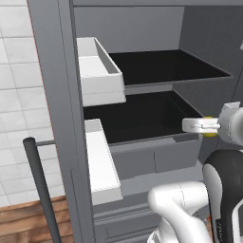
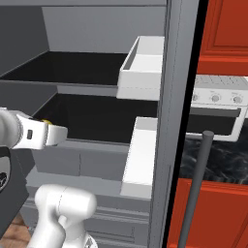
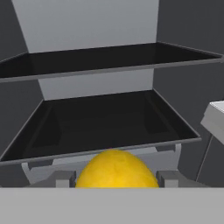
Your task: Retrieve a lemon from the fridge and place it on the cutting board with the fish.
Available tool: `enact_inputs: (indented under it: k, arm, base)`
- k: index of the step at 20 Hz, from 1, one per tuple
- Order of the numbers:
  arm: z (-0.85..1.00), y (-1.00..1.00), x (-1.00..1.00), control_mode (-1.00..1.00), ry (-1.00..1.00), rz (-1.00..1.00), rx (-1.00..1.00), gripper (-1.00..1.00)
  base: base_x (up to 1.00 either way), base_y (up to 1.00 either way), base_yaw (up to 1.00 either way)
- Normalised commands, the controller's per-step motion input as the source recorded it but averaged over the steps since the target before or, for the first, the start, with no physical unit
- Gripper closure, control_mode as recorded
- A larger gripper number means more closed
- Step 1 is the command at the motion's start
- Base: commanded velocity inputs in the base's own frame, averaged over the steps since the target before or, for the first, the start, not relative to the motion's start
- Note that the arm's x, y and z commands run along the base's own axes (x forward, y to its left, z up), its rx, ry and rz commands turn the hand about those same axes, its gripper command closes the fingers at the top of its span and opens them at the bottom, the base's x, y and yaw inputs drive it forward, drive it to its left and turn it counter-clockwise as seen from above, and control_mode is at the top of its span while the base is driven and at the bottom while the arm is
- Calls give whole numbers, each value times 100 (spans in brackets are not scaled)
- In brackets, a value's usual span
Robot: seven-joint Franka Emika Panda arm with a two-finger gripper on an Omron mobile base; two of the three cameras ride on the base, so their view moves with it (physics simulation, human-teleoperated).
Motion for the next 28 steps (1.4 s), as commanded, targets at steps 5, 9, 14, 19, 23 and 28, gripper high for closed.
enact_inputs:
  k: [5, 9, 14, 19, 23, 28]
  arm:
    - [0, 0, 0, -100, 0, 0, 0, 100]
    - [0, 0, 0, -100, 0, 0, 0, 100]
    - [0, 0, -15, 100, 0, 0, 0, 100]
    - [0, 0, 0, 100, 0, 0, 0, 100]
    - [0, 0, 0, 100, 0, 0, 0, 100]
    - [0, 0, 0, 100, 0, 0, 0, 100]
  base:
    - [0, 0, 0]
    - [0, 0, 0]
    - [-11, 0, 0]
    - [-68, 0, 0]
    - [-76, 0, 0]
    - [-68, 0, 0]
